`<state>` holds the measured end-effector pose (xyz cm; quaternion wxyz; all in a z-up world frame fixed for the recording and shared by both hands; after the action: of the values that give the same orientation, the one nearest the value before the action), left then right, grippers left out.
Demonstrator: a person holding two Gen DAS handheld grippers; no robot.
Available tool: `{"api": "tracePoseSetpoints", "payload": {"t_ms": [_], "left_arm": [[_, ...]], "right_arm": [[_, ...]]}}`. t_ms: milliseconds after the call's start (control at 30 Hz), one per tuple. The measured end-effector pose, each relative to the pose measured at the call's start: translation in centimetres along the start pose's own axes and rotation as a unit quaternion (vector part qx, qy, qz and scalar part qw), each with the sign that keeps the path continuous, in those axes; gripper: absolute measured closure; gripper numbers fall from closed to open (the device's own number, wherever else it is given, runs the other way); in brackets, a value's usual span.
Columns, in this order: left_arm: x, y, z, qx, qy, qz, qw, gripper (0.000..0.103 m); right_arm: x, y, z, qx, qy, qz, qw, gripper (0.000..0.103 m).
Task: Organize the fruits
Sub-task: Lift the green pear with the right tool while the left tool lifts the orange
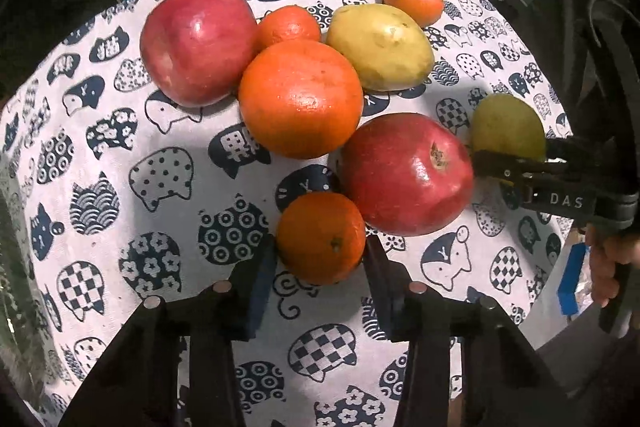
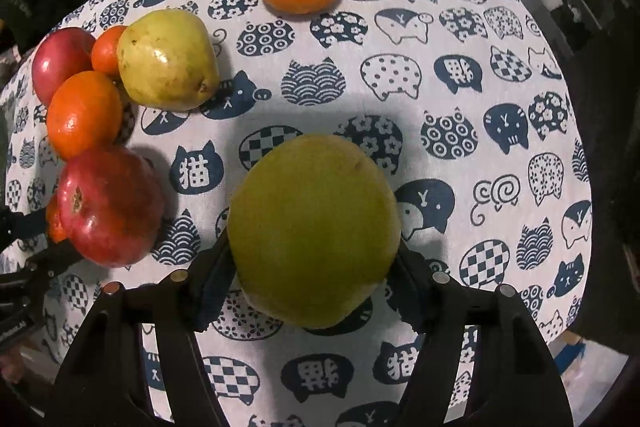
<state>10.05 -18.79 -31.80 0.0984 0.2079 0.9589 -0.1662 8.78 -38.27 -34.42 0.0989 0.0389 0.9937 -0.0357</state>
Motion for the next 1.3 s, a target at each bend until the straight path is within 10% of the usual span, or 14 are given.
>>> {"api": "tracePoseSetpoints", "payload": {"t_ms": [433,667,1300], "left_arm": [[-0.3,0.8,-4.0,-0.028,-0.051,-0.011,0.9982,0.059],[-0.2,1.5,-5.7,-0.042,-0.067,-0.019,0.9967,0.059],[-0.1,3.0,-4.7,-0.048,-0.052,-0.034,0.9969,0.059]], "right_arm": [[-1.0,2.9,-6.1,0.014,-0.066,-0.031,0.997,0.038],[-1.8,3.3,-8.4,0.0,-0.085,-0.043,0.995,0.059],[-1.7,1.9,-4.6,-0.09,-0.011,0.025,0.996,0.033]]}}
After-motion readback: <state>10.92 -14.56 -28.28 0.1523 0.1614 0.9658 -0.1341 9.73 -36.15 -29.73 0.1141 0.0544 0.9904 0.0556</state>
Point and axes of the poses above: each gripper's, at about its wrist camera, not at the fingertips, and z roughly the way its jaws point, y to its left, x to its underside, the point moved 3 cm from there along z, roughly the way its jaws point, and after that the axes turned 5 degrees about x, right-handed, at the moved point
